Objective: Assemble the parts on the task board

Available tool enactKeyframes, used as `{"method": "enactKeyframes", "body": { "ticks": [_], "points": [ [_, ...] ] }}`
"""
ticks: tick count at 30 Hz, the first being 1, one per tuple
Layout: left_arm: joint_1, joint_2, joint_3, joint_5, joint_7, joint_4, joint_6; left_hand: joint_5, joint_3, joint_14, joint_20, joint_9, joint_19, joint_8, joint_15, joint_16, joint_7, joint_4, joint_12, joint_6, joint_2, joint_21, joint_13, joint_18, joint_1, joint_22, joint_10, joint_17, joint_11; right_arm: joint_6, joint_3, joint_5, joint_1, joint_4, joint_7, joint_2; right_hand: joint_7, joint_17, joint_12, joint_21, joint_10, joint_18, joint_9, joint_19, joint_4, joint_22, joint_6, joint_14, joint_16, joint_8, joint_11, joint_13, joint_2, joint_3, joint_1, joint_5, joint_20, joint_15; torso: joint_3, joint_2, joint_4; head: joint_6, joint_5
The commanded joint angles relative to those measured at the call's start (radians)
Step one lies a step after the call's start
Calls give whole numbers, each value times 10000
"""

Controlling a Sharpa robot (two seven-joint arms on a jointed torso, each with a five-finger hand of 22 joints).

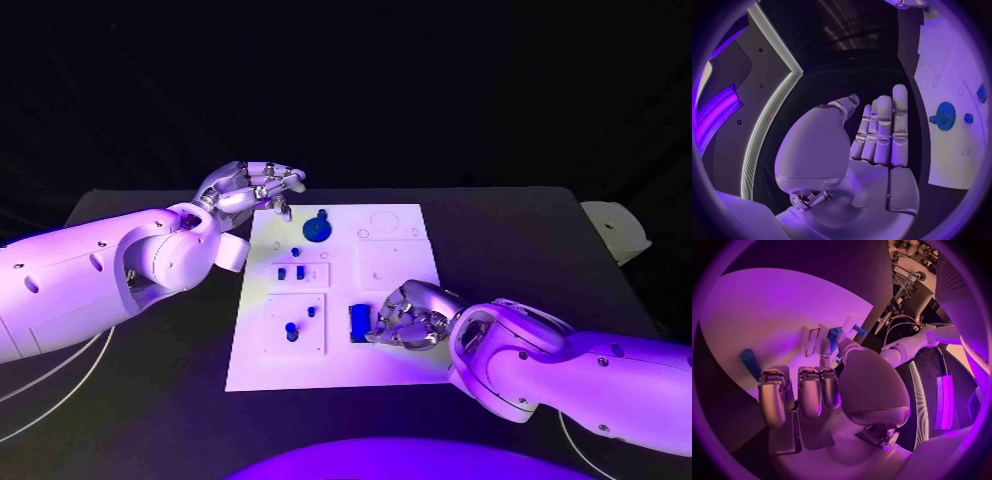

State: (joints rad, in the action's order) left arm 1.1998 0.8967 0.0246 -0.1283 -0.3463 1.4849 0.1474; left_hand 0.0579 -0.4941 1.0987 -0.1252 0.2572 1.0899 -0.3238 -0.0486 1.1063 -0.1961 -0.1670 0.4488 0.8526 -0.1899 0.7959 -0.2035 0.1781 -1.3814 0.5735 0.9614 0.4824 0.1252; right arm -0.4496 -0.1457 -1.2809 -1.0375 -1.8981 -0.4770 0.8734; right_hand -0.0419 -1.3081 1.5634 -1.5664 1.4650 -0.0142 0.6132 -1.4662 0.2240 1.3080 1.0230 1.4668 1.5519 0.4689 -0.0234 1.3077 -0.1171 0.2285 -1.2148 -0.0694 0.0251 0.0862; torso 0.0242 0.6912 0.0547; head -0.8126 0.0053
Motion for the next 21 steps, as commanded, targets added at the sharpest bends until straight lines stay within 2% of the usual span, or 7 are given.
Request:
{"method": "enactKeyframes", "body": {
  "ticks": [1, 8, 15, 21],
  "points": [
    [7, -14, -6, -15, -58, 14, -151, -25, -61, -58, -73, 15, -1, -34, 24, -32, 11, 24, 42, -63, 35, -44, -14, 67, 97, -16, -89, -15, -15, -151, -1, -268, 16, 65, -132, -76, 3, -2168, 1, -44, 1020, 142, 33, -1046, 93, 2628, 70, 944, -9, 91, -68, 2581, 53, 27, 51, -47, -90, 55, -7, 4, -5, -26, 8],
    [7, -4, -5, -15, -48, 16, -160, -25, -61, -58, -73, 15, -1, -34, 24, -32, 11, 24, 42, -63, 35, -44, -14, 67, 97, -16, -89, -15, -15, -102, -1, -345, 18, 203, -169, -225, 30, -2172, -21, -44, 1008, 142, 75, -1046, 109, 2628, 84, 945, -8, 144, -88, 2566, 67, 45, 35, -54, -103, 70, -10, 11, 0, -43, 31],
    [7, 9, -5, -15, -39, 17, -161, -25, -64, -58, -73, 17, 2, -37, 24, -33, 12, 25, 49, -65, 36, -49, -15, 67, 97, -19, -93, -18, -16, -48, -1, -364, 19, 202, -89, -194, 66, -2171, -31, -44, 1004, 142, 168, -1046, 41, 2628, 31, 945, -10, 234, -125, 2559, -26, 85, -118, -52, -137, 106, -1, -4, 5, -57, 25],
    [7, 23, -4, -15, -20, 17, -173, -25, -64, -58, -73, 17, 2, -37, 24, -33, 12, 25, 49, -65, 36, -49, -15, 67, 97, -19, -93, -18, -16, -440, 0, -339, 17, -61, 176, 88, 49, -2146, -5, -44, 1017, 142, 207, -1046, 74, 2628, -12, 940, -21, 264, -118, 2577, -110, 48, -80, -38, -148, 109, -3, -11, 1, -49, 7]
  ]
}}
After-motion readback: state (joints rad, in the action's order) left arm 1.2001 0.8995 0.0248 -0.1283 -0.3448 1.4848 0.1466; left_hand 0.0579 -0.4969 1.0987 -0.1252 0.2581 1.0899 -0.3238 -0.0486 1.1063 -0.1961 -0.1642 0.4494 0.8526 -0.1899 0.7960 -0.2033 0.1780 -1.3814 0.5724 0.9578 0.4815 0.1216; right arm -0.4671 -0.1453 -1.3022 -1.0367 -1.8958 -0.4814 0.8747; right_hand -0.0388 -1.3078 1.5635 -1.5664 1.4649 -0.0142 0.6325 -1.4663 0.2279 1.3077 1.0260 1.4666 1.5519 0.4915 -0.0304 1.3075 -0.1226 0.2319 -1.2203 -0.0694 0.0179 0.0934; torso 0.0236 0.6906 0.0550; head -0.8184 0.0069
